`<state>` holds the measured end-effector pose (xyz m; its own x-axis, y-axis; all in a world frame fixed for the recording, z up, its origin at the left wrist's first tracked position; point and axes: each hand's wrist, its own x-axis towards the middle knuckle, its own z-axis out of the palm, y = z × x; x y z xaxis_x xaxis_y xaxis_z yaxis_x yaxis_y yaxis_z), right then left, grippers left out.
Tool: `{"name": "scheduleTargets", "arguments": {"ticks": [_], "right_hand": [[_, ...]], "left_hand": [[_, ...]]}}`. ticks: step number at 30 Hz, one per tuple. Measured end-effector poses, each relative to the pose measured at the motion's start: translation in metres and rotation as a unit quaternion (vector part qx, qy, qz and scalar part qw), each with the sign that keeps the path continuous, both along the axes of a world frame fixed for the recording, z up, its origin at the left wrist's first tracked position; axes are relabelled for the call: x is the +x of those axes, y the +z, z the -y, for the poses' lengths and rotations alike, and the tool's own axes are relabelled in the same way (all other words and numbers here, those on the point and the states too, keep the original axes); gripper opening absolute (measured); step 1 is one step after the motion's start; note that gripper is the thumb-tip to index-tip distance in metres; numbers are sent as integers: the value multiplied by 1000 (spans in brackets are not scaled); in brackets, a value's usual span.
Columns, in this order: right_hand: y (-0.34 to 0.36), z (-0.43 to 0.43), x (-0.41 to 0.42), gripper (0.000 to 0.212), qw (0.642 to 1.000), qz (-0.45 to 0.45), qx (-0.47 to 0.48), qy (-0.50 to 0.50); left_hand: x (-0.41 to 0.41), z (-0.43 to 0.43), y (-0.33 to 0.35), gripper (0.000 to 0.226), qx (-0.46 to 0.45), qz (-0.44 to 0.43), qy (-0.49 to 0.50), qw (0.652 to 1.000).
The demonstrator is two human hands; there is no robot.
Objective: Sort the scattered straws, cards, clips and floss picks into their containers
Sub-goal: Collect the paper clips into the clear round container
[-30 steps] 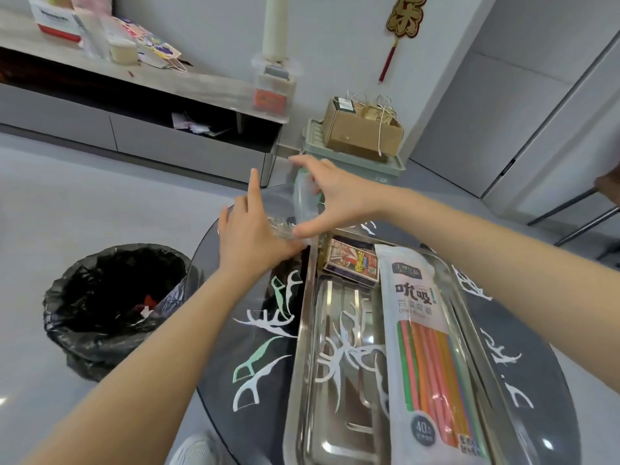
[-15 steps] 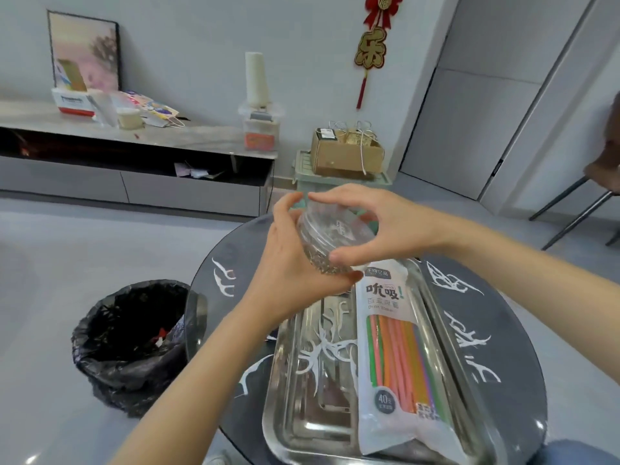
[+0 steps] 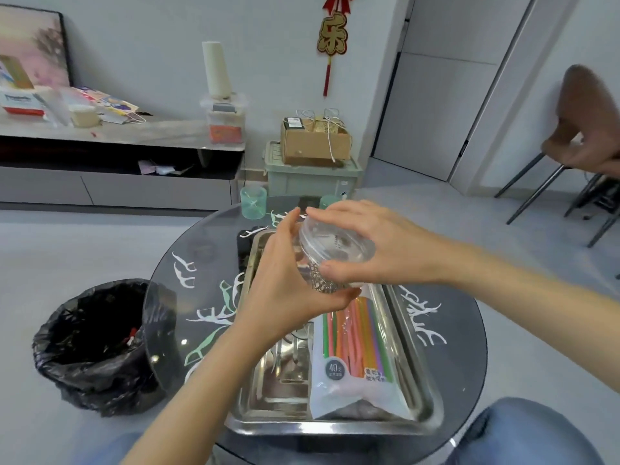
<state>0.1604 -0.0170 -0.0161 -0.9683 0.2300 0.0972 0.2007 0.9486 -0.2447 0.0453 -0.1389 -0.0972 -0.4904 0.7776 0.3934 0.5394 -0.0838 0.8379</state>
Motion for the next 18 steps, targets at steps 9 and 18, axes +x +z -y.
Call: {"name": "scheduleTargets", "arguments": {"ticks": [9, 18], "right_hand": [[2, -2, -1, 77, 995, -3, 72, 66], [-17, 10, -13, 74, 984, -71, 159, 19]], "left_hand": [[-3, 0, 8, 114, 16, 11, -41, 999], [-6, 1, 10, 88, 33, -59, 15, 998]]}}
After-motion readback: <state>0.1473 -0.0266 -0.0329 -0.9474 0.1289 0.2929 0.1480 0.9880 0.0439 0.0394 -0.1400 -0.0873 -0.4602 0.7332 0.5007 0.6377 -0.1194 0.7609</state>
